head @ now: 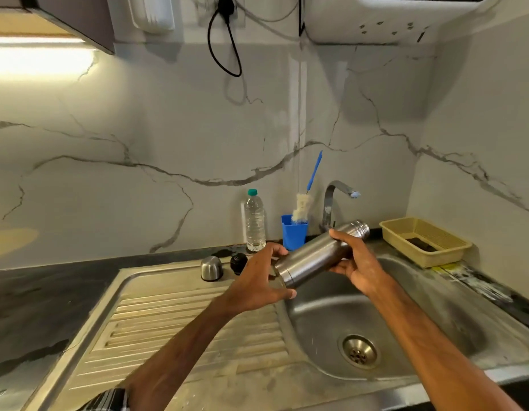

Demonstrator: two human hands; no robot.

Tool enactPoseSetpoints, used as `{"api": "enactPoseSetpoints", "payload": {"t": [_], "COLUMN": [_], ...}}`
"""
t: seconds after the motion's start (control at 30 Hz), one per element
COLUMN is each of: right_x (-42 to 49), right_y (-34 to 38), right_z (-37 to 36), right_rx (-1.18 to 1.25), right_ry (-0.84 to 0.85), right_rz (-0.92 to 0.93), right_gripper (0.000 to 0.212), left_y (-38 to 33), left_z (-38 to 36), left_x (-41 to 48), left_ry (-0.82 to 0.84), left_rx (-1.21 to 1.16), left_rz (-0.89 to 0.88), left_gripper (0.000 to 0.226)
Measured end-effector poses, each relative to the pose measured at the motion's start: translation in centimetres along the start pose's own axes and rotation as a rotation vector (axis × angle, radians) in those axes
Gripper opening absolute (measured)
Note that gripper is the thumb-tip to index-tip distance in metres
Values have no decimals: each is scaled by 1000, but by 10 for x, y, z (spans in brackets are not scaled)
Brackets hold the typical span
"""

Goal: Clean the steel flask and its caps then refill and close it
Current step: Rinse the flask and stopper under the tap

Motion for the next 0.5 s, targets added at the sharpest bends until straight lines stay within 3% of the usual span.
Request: {"api": "enactPoseSetpoints", "payload": {"t": [0.27, 0.5], "right_x": [43, 64], "right_y": [-2, -28], "right_z": [44, 57], "right_rx": [-282, -620], "right_ry": [-1, 12], "right_rz": [209, 294], "right_gripper": [74, 87], "left_y": [-3, -21], "left_z": [-43, -59], "left_x": [53, 129], "left_ry": [213, 87], "left_rx": [186, 210], "left_rz": [22, 18], "left_gripper": [65, 28]}}
Point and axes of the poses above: each hand's wrist, its own x-axis towards the middle knuckle, its own z-axis out of the back of the hand, y = z × x, the point moved 2 cm from there along x, towards the middle knuckle, and after that the axes turned 13 degrees about z, right-handed, at the moved point
